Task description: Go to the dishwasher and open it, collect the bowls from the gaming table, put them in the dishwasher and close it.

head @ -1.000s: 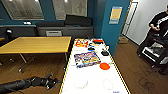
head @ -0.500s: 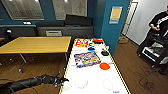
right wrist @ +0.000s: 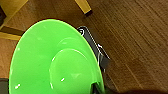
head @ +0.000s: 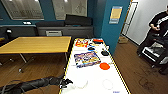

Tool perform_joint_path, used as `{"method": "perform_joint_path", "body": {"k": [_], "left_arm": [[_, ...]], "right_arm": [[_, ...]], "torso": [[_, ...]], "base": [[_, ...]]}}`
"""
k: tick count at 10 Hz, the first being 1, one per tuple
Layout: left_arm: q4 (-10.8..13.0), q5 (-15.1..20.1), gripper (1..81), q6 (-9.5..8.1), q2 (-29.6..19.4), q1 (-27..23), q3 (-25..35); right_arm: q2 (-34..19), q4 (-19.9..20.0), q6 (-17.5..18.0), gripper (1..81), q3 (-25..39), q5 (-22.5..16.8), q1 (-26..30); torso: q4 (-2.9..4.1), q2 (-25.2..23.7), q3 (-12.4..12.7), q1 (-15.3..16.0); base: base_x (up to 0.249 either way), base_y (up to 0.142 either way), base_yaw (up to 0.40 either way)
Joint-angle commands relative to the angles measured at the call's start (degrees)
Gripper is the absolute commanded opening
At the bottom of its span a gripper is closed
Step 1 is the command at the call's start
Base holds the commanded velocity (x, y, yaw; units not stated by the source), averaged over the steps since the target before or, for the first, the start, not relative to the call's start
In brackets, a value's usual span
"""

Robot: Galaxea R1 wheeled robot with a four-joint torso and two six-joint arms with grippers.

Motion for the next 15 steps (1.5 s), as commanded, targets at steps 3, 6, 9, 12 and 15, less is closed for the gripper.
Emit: {"method": "perform_joint_path", "body": {"k": [3,6,9,12,15], "left_arm": [[0.5,2.2,81.1,-5.83,0.9,-8.3,-5.7],[1.4,3.6,81.1,-5.91,2.6,-9.8,-7.5],[3.3,6.8,81.1,-5.91,5.5,-11.6,-9.2],[4.0,6.9,81.1,-5.91,8.0,-12.4,-9.1],[4.2,7.1,81.1,-5.91,9.7,-12.5,-9.5]], "right_arm": [[-2.8,-1.4,0.1,1.0,0.9,-3.1,1.0],[-2.7,-1.5,0.1,1.0,1.1,-3.4,1.0],[-2.4,-1.4,0.1,1.0,0.7,-3.4,1.0],[-2.3,-1.4,0.0,1.0,0.6,-3.5,1.0],[-2.1,-1.4,0.1,1.0,0.5,-3.4,1.0]], "torso": [[0.00,0.0,0.0,0.0],[0.00,0.0,0.0,0.0],[0.00,0.0,0.0,0.0],[0.00,0.0,0.0,0.0],[0.00,0.0,0.0,0.0]], "base": [[0.000,0.000,0.000],[0.000,0.000,0.000],[0.000,0.000,0.000],[0.000,0.000,0.000],[0.000,0.000,0.000]]}}
